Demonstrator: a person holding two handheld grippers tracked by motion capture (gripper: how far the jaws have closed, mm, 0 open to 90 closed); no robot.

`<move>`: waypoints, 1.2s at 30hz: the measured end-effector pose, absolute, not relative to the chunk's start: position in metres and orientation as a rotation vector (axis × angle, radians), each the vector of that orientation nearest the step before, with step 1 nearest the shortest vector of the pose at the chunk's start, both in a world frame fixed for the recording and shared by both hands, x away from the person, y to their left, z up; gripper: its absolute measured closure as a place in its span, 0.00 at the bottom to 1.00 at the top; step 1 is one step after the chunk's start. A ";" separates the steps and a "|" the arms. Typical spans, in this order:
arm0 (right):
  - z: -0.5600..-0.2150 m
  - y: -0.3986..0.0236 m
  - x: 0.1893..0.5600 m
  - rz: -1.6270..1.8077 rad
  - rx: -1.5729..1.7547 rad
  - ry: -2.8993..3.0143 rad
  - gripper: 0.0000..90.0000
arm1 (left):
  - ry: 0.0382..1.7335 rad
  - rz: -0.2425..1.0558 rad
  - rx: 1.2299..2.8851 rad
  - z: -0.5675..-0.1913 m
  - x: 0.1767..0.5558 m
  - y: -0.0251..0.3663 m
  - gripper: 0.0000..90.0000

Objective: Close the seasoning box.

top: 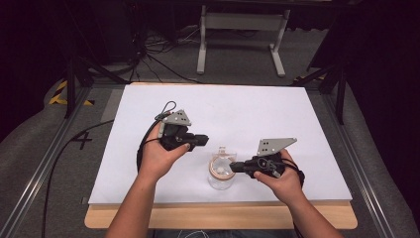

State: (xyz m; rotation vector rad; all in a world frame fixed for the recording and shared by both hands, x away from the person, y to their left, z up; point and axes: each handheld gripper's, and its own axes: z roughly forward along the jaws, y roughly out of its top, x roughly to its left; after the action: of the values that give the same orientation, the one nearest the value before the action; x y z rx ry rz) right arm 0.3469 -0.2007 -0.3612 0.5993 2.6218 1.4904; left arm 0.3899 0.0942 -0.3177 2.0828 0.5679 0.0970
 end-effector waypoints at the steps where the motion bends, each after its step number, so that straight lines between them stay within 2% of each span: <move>1: -0.361 -0.200 0.346 1.482 0.600 2.634 1.00 | 0.567 0.104 2.086 -0.317 0.388 0.094 0.95; 32: -0.357 -0.199 0.343 1.270 0.552 2.843 1.00 | 0.602 0.097 2.173 -0.319 0.375 0.111 0.94; 36: -0.350 -0.206 0.342 1.346 0.537 2.780 0.95 | 0.621 0.103 2.162 -0.319 0.375 0.112 0.91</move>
State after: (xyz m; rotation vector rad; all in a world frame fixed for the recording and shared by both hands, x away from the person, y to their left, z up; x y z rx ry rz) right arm 0.3425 -0.2059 -0.3500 0.5367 2.7802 1.3457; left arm 0.3753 0.1123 -0.3186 2.1622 0.6205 0.1026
